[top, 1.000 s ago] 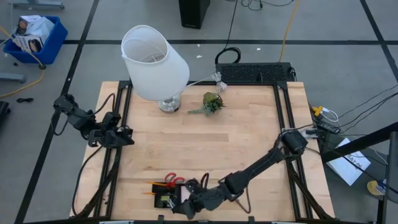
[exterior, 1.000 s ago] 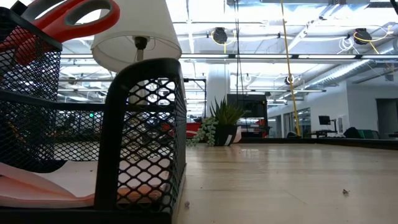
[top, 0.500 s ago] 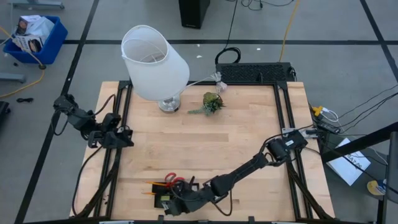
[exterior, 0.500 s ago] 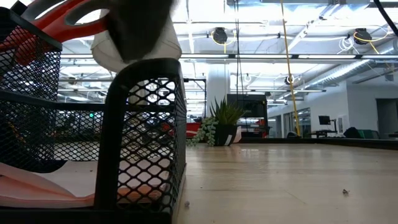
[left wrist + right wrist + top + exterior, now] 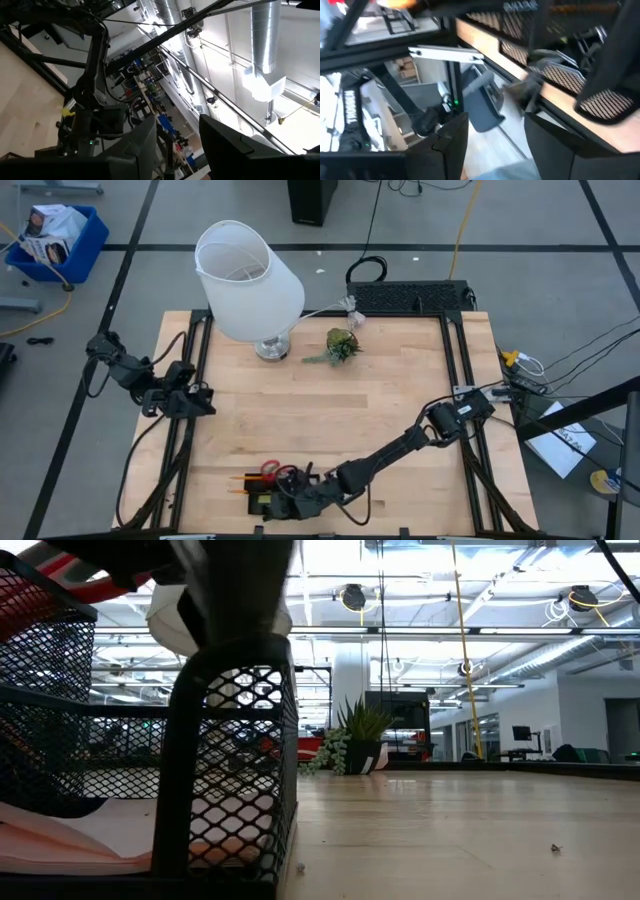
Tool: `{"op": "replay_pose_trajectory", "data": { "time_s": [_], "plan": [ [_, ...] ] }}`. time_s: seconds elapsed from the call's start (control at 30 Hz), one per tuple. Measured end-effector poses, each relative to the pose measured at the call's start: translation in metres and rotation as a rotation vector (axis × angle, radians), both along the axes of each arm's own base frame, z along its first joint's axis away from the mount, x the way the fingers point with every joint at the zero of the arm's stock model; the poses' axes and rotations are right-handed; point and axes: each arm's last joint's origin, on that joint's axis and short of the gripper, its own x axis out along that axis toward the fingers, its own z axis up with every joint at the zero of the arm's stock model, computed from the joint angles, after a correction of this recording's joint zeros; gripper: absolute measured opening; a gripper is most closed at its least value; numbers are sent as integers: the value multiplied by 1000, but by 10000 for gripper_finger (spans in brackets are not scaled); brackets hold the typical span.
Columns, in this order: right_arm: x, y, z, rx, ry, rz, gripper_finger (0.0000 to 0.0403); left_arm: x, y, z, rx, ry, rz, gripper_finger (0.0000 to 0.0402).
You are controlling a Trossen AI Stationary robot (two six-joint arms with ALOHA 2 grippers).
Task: Pick and place office supplies into organizer
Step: Put the black clip into the mesh desk organizer, then return to Home Position
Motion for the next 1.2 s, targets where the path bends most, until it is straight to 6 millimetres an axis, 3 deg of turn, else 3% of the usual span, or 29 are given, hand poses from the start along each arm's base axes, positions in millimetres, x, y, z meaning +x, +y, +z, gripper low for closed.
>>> {"op": "replay_pose_trajectory", "data": {
  "time_s": [0.27,0.43,0.63,0.83,0.93,1.07,1.2],
  "plan": [
    [4,-3,6,7,-73,-71,220,0,0,0,5,-3,3,152],
    [7,2,21,47,-235,-56,218,0,0,0,6,-3,3,152],
    [8,6,46,-53,-548,-19,206,-1,0,1,53,-40,-6,152],
    [8,-11,82,-163,-944,-113,193,-3,-3,6,285,-226,1,152],
    [3,-25,102,-242,-1199,-187,188,3,-9,-9,323,-198,72,152],
    [-6,-42,120,-369,-1531,-149,189,12,-19,-49,288,-169,118,152],
    [1,-56,116,-406,-1577,-29,193,9,-24,-87,261,-234,92,152]
  ]
}}
